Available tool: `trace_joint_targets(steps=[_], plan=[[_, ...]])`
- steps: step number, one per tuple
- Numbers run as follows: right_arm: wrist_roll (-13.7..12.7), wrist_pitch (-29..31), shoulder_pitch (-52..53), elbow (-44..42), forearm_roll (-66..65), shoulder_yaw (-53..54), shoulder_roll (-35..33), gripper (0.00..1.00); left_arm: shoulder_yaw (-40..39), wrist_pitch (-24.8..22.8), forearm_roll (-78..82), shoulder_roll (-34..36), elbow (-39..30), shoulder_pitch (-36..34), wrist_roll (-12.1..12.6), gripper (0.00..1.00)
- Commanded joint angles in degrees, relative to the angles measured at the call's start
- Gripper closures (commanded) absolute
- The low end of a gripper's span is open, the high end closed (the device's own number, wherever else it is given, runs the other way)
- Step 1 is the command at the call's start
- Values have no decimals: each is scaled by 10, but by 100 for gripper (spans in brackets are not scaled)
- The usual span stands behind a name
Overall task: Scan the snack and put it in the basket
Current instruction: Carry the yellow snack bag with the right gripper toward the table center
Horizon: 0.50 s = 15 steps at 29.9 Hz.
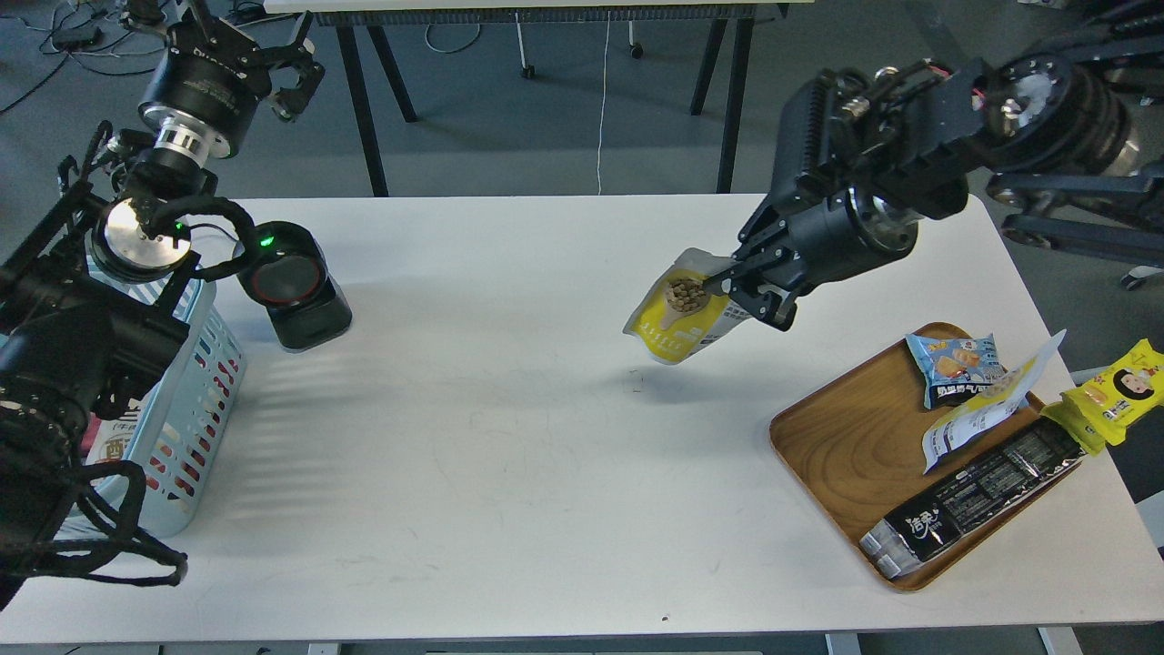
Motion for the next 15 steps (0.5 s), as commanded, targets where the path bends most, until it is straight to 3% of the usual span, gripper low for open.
trace_joint_targets(steps=[1, 7, 15], plan=[[0, -7, -17, -26, 11, 8, 45, 100, 0, 0, 8, 0, 0, -1, 0, 1], [0, -9, -65, -85, 11, 34, 120, 100, 0, 0, 12, 0, 1, 0, 0, 0], [0, -9, -100, -124, 11, 34, 171, 100, 0, 0, 11, 2, 1, 1, -1, 1]])
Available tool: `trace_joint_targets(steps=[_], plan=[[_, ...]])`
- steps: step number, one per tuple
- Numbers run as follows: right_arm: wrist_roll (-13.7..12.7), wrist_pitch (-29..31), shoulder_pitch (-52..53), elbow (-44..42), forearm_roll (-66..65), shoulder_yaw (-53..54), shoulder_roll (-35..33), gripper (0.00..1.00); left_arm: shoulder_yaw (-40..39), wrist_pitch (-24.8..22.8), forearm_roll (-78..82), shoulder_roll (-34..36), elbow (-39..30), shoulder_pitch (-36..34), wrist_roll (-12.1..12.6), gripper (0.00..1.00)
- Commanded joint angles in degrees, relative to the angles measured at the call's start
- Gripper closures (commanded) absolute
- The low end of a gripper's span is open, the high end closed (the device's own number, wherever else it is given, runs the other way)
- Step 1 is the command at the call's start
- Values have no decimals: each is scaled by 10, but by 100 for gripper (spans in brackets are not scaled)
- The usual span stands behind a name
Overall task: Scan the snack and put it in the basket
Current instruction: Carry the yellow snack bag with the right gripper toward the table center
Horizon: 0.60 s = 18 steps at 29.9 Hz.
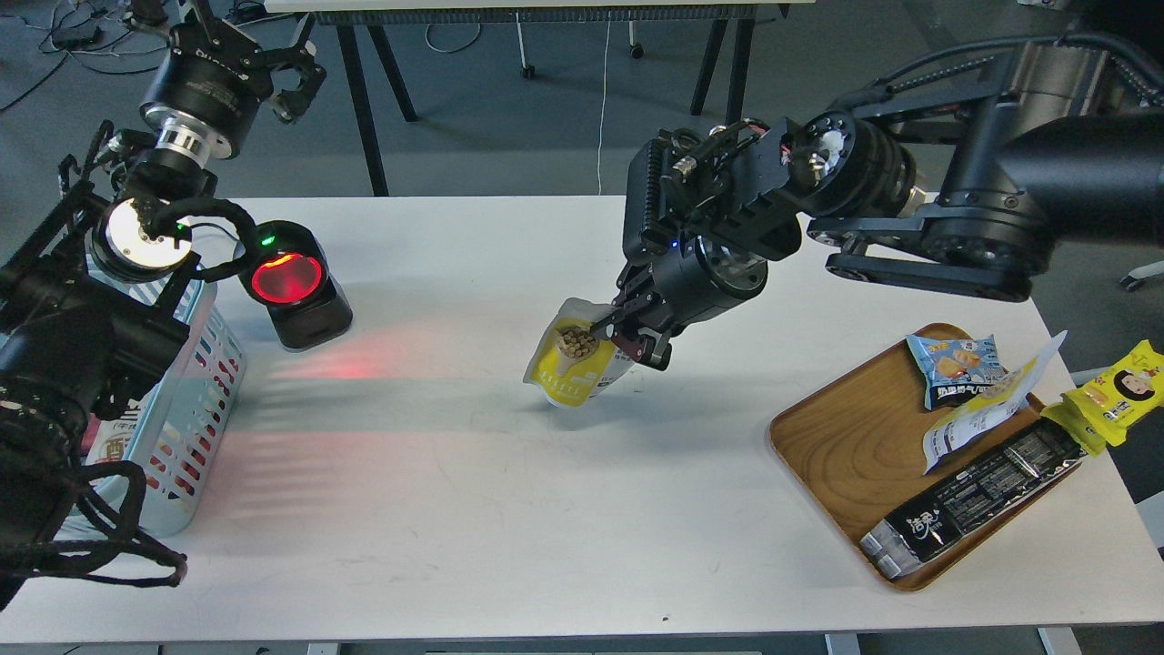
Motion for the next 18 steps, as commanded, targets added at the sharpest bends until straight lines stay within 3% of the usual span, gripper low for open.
trace_joint_targets(steps=[1, 10, 13, 18], plan=[[0, 0, -15, -20, -1, 0, 23, 100, 0, 0, -1, 3, 0, 1, 0, 1], [0, 0, -20, -38, -1, 0, 48, 100, -1, 0, -1, 20, 0, 8, -1, 1], [0, 0, -20, -38, -2, 0, 52, 91, -1, 0, -1, 22, 0, 8, -3, 0], [0, 0, -20, -37, -1, 0, 55, 87, -1, 0, -1, 22, 0, 8, -4, 0]])
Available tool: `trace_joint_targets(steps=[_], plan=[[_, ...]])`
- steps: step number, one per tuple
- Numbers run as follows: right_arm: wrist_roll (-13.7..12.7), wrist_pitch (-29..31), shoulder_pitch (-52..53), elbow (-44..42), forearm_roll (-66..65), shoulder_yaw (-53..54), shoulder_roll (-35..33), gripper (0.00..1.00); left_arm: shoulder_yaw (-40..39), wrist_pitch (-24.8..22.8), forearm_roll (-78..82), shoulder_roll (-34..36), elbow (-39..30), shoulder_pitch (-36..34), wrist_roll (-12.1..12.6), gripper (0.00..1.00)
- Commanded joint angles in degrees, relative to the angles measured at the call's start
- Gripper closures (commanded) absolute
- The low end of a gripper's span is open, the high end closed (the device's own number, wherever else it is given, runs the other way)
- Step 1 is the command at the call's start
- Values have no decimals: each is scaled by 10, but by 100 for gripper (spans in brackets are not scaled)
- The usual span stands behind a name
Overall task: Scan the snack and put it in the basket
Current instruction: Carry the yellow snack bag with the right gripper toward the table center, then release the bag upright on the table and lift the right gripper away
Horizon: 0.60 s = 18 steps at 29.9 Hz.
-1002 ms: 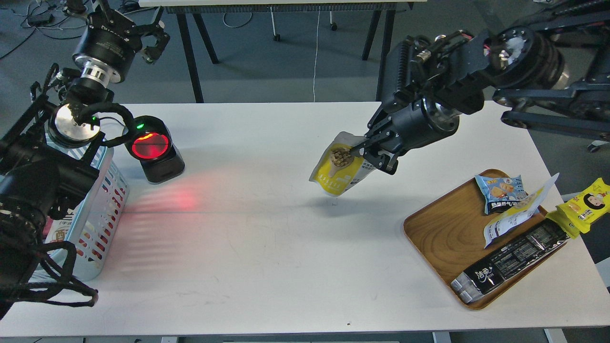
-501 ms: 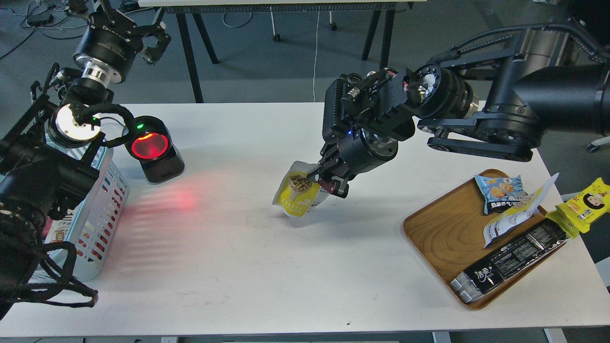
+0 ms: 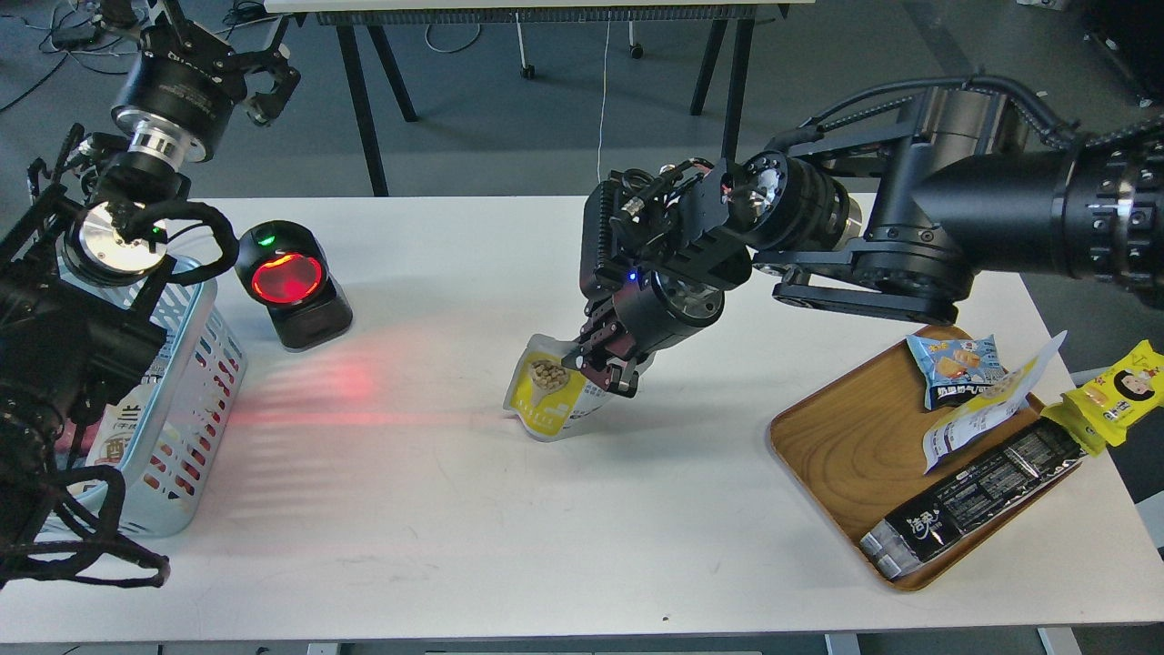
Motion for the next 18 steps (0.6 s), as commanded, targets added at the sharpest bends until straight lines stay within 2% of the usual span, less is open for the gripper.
trace_joint_targets(steps=[1, 5, 7, 12, 16, 18], plan=[[0, 0, 0, 1, 0, 0, 1, 84, 0, 0, 0, 0, 0, 1, -1, 1], [0, -1, 3, 3, 4, 21, -7, 62, 0, 0, 0, 2, 0, 1, 1, 1], [0, 1, 5, 4, 11, 52, -25, 55, 0, 0, 0, 4, 0, 0, 2, 0], [0, 6, 1, 8, 19, 151, -90, 21, 0, 0, 0, 10, 0, -4, 4, 0], [0, 8, -19, 7, 51, 208, -136, 16, 4, 0, 1, 13, -9, -6, 7, 1], [0, 8, -36, 7, 75, 229, -157, 5, 45, 0, 6, 36, -28, -10, 17, 1]])
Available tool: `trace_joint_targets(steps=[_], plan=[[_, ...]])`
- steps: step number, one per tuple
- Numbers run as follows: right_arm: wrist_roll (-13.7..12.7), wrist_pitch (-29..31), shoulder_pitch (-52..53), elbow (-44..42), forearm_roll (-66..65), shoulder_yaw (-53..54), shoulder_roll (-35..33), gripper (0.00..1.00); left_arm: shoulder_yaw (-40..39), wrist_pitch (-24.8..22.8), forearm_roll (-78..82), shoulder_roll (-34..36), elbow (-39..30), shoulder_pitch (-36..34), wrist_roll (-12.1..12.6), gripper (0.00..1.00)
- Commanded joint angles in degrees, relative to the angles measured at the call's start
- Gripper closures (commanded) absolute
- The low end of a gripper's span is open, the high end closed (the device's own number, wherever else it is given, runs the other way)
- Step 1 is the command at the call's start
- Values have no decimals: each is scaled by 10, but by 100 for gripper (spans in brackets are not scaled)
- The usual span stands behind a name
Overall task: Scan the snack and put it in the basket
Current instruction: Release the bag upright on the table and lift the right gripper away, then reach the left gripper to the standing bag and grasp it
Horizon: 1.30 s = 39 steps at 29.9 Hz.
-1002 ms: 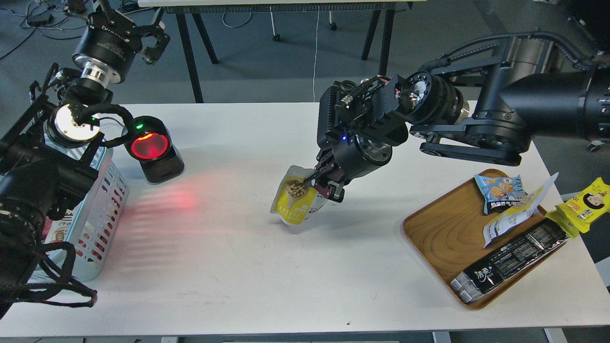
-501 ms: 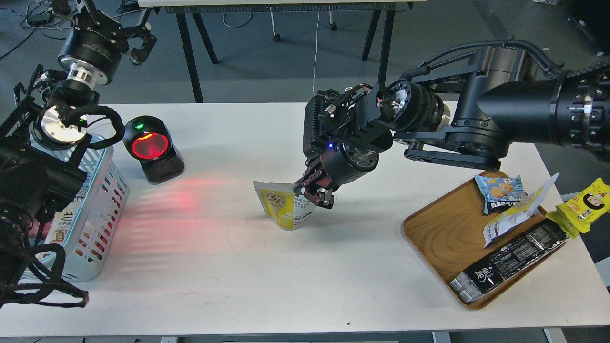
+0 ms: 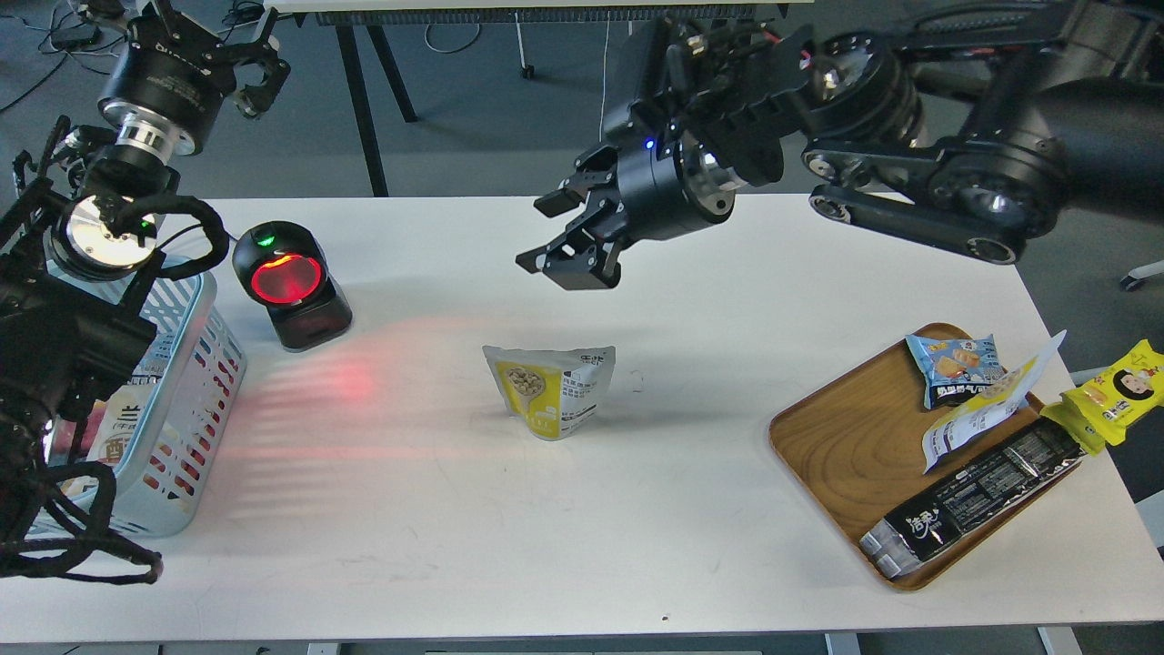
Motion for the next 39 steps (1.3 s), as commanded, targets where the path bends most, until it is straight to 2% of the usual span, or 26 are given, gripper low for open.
trace_joint_targets(steps=[1, 4, 7, 12, 18, 22, 28, 33, 39], plan=[[0, 0, -28, 1, 38, 41, -40, 4, 65, 0, 15, 38, -37, -16, 14, 1], [0, -1, -58, 2, 64, 70, -77, 3, 159, 0, 56, 95, -80, -65, 14, 2], [0, -1, -92, -4, 116, 104, -109, 3, 212, 0, 98, 124, -96, -108, 12, 2], [0, -1, -146, -8, 276, 134, -171, 3, 226, 0, 218, 153, -124, -159, 13, 2], [0, 0, -199, -80, 472, 136, -192, 1, 225, 0, 398, 185, -246, -191, 11, 2], [0, 19, -218, -138, 608, 138, -188, 1, 226, 0, 533, 186, -348, -203, 9, 2], [0, 93, -255, -235, 817, 140, -173, 1, 225, 0, 767, 175, -482, -221, 9, 2], [0, 153, -307, -292, 940, 185, -156, 1, 244, 0, 913, 135, -515, -217, 9, 2], [0, 153, -400, -305, 1032, 274, -159, 1, 325, 0, 1010, 91, -526, -216, 7, 5]])
